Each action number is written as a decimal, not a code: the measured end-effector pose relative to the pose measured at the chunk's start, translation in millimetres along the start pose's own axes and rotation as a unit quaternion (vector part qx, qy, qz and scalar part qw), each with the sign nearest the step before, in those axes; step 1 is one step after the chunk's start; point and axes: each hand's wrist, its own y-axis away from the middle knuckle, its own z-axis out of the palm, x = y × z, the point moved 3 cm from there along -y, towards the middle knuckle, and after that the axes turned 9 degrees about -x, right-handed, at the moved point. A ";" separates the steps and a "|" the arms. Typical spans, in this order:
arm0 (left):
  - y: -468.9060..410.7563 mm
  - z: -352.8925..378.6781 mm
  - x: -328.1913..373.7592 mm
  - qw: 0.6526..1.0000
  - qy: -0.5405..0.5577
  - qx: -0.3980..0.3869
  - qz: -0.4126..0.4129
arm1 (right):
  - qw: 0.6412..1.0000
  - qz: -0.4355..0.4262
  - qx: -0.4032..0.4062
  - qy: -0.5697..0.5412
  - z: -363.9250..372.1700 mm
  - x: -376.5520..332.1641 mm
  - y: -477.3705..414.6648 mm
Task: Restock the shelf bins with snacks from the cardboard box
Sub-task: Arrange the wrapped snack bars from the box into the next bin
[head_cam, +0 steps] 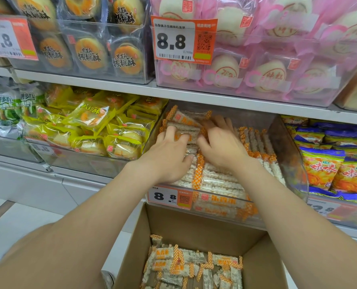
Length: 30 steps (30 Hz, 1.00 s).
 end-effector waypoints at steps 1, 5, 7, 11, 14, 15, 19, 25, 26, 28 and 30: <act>-0.3 -0.4 -0.3 1.000 0.000 -0.001 -0.001 | 1.000 -0.007 -0.009 -0.008 0.1 -1.6 0.0; -0.6 2.7 1.3 1.000 0.004 -0.011 -0.008 | 0.999 -0.011 -0.032 -0.003 3.3 -13.8 -1.8; -0.7 5.2 3.7 1.000 0.013 -0.025 -0.010 | 0.999 0.004 -0.030 0.024 4.8 -18.7 -3.3; 0.1 4.1 4.7 0.999 0.026 -0.043 -0.010 | 0.999 -0.008 0.002 0.046 5.5 -22.5 -4.3; 2.3 1.9 2.1 0.999 0.026 -0.030 -0.011 | 0.999 -0.020 -0.007 0.043 6.7 -18.3 -4.9; 2.7 0.9 1.4 0.999 0.028 -0.016 -0.008 | 0.999 -0.020 0.003 0.040 5.6 -16.1 -3.9; 12.4 -4.5 0.4 0.998 0.034 0.055 0.023 | 0.995 0.008 0.099 0.007 -5.9 -8.8 12.9; 57.7 -13.0 15.5 0.982 0.023 0.140 0.128 | 0.993 -0.028 0.097 -0.053 -26.2 -20.0 94.9; 67.9 -13.4 19.0 0.980 0.017 0.141 0.140 | 0.994 -0.038 0.079 -0.068 -32.1 -24.9 111.9; 89.4 -11.0 25.1 0.978 0.008 0.143 0.154 | 0.996 -0.046 -0.024 -0.076 -40.7 -35.1 140.0; 109.7 -2.4 28.2 0.979 0.024 0.137 0.148 | 0.979 -0.065 -0.187 -0.056 -41.8 -44.7 163.9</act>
